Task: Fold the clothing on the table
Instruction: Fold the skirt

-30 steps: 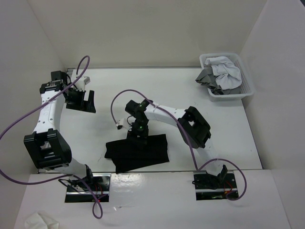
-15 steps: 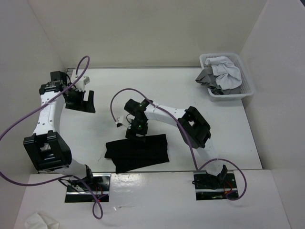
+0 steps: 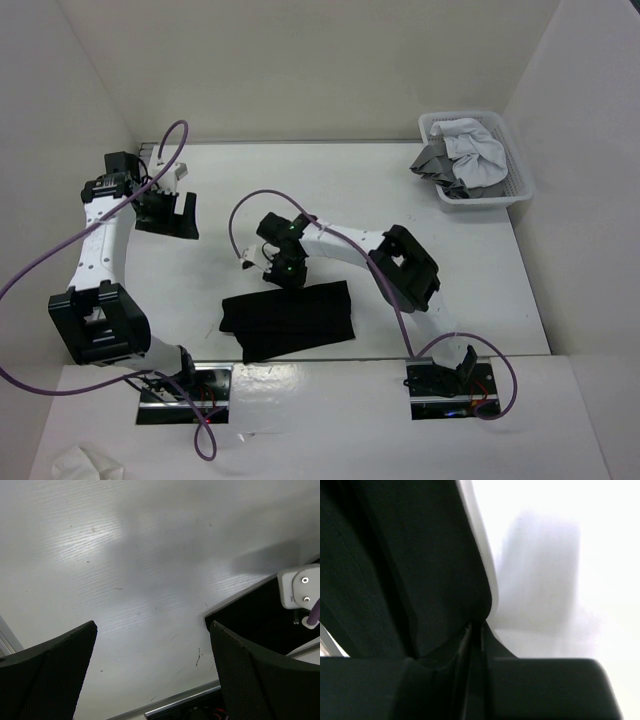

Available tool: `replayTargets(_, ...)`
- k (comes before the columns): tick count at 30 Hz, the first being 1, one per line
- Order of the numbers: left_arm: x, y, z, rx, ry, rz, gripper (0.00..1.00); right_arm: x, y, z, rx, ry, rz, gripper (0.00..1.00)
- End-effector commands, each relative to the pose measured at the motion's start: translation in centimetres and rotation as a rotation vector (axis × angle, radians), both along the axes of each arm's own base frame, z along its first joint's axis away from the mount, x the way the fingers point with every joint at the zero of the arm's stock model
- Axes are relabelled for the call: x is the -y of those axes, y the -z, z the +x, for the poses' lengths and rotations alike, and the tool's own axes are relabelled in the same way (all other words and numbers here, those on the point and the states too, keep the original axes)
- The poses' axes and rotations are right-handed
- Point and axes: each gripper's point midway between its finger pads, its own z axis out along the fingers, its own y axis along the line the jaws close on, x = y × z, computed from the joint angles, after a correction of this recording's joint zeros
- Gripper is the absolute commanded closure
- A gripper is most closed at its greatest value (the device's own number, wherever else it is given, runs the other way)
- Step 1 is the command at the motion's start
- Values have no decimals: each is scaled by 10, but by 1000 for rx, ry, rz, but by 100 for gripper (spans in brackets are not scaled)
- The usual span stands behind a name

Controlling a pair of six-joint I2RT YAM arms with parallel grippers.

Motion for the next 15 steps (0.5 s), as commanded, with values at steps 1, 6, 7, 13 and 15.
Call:
replayTargets(1,2,-8,-2,27,-5,-1,0,3,24,-19,-6,-29,-59,88)
replayTargets(6,0,-10,-3,34,-9,9,0,11,27,-35,8,-57,-89,100)
replayTargets(7,0,-10,-3,34,-9,9,0,13,29,-33,21,-54,-95,100)
replayTargets(13,1,-7,-4,25,-9,7,0,12,33,15,214,50,-125,100)
replayTargets(15,1,-10,-5,34,-9,9,0,11,29,45,244,128,-107,100)
